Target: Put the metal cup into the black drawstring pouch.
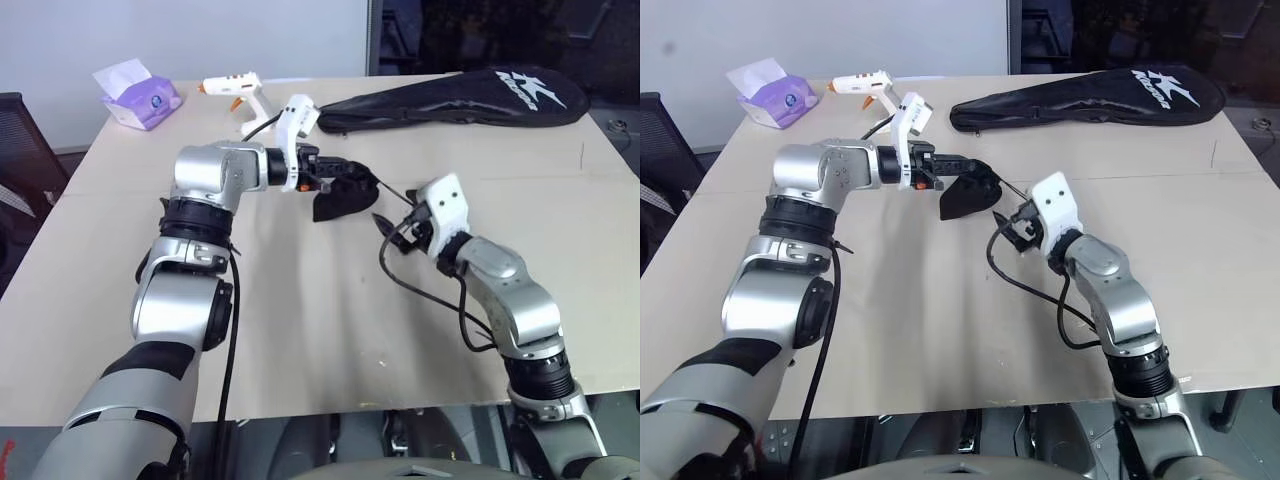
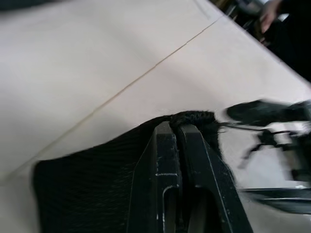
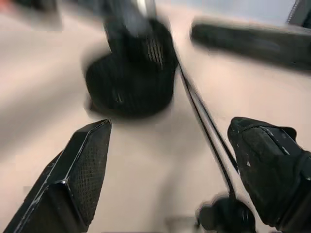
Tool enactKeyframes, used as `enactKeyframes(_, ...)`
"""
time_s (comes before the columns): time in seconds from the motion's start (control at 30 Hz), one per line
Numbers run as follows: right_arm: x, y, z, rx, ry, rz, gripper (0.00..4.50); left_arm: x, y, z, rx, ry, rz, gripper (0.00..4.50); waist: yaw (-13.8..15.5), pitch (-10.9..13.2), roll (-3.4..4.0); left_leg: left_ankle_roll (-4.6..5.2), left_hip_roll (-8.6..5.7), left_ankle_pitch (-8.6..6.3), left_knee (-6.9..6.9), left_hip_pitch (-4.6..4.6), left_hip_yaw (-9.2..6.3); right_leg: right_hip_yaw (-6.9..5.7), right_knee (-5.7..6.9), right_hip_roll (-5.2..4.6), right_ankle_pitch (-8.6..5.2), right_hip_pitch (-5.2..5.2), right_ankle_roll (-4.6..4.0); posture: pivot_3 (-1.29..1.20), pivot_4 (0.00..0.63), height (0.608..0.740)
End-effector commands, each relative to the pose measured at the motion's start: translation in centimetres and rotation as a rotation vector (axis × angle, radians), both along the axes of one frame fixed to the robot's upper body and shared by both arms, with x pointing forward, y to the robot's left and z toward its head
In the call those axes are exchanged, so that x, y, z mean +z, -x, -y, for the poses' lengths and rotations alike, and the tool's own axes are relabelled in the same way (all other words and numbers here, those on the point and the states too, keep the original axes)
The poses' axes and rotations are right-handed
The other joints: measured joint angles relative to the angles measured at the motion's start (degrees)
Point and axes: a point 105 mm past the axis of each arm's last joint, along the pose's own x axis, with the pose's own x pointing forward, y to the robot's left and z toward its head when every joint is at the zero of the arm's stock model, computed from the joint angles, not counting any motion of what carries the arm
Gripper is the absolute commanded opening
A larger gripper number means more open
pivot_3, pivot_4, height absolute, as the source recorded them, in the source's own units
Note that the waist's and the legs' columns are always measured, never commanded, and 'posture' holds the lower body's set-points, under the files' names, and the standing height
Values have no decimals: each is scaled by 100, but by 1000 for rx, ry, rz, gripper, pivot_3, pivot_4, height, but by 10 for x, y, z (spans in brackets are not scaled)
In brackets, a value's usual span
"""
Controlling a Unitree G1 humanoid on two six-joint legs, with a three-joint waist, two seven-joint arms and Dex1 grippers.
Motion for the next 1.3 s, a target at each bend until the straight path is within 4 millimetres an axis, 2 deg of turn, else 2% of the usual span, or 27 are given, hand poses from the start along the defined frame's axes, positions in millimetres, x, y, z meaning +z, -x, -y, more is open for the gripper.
enactKeyframes(0.03, -7, -6, 8, -52, 100, 25, 4079, 16, 4, 1, -31, -9, 80, 0, 13, -1, -2, 1, -3, 0, 0, 0, 0, 1, 0, -1, 0, 0, 0, 0, 150, 740)
enactKeyframes(0.13, -15, -12, 15, -82, 180, 37, 4079, 18, 7, 1, -40, -18, 102, 0, 17, -1, -2, 1, -3, 0, 0, 0, -1, 0, 1, -1, 0, 0, 0, 0, 150, 740)
enactKeyframes(0.2, -12, -10, 13, -64, 151, 45, 4079, 19, 7, 0, -35, -17, 102, 0, 14, -1, -2, 1, -2, 0, -1, -1, 0, 0, 2, 0, 0, -1, 0, 0, 150, 740)
enactKeyframes(0.3, 24, 10, 5, 59, -241, 34, 4079, 13, 2, -8, 6, -42, 97, 0, -14, -1, -3, 1, -1, 0, 0, -1, 0, 1, 2, 1, 0, -1, 0, 0, 150, 740)
enactKeyframes(0.43, 67, 41, 12, 263, -723, 24, 4079, 12, -1, -10, 28, -50, 95, 0, -1, -1, -2, 1, 3, 0, 0, 0, -4, 1, 5, 5, 0, -1, 0, 0, 150, 740)
enactKeyframes(0.47, 73, 48, 13, 312, -805, 12, 4079, 13, 0, -9, 26, -45, 97, 0, 3, -1, -2, 1, 2, 0, 2, -1, -5, 1, 4, 3, 0, 0, 0, 0, 150, 740)
enactKeyframes(0.5, 77, 54, 13, 357, -866, -1, 4306, 15, 0, -8, 24, -40, 98, 0, 11, -1, -2, 1, 1, 0, 4, -1, -5, 1, 3, 2, 0, 1, 0, 0, 150, 740)
enactKeyframes(0.57, 78, 65, 10, 432, -917, -45, 4306, 17, -1, -7, 29, -35, 103, 0, 23, -2, -3, 1, 0, 0, 6, 0, -5, 1, 3, 0, 0, 2, 0, 0, 150, 740)
enactKeyframes(0.7, 54, 70, 2, 418, -793, -170, 4306, 21, -3, -9, 47, -23, 107, 0, 16, -2, -2, 2, 0, 0, 4, 0, -5, 1, 6, 1, 0, 1, 0, 0, 150, 740)
enactKeyframes(0.8, 40, 74, 4, 380, -673, -202, 4306, 22, -3, -9, 52, -21, 107, 0, 5, -1, -2, 2, -1, 0, 3, -1, -3, 2, 6, 1, 0, 1, 0, 0, 150, 740)
enactKeyframes(0.87, 15, 70, 11, 268, -432, -201, 4306, 22, -2, -10, 55, -21, 110, 0, 10, -2, -2, 3, 0, 0, 3, -1, -3, 3, 6, 1, 0, 1, 0, 0, 150, 740)
enactKeyframes(0.9, 6, 61, 20, 171, -300, -150, 4306, 22, -2, -10, 53, -20, 110, 0, 11, -2, -3, 4, -1, -1, 4, -2, -2, 4, 3, 1, 0, 1, 0, 0, 150, 740)
enactKeyframes(1.0, 8, 50, 29, 76, -205, -38, 4306, 22, 1, -7, 36, -5, 112, 0, 0, -4, -4, 5, 0, -1, 4, -2, -1, 5, 6, 4, 0, 1, 0, 0, 150, 740)
enactKeyframes(1.13, 10, 56, 5, 162, -214, 13, 4306, 25, 6, -2, 24, 29, 100, 0, -5, -3, -5, 5, 1, -1, 6, -1, 0, 9, 8, 7, 0, 1, 0, 0, 150, 740)
enactKeyframes(1.3, -5, 34, 13, 40, -63, 44, 4306, 28, 10, -5, 20, 43, 98, 0, 17, -3, -5, 6, -2, -1, 15, -3, 0, 9, 6, 4, 0, 3, 0, 0, 150, 740)
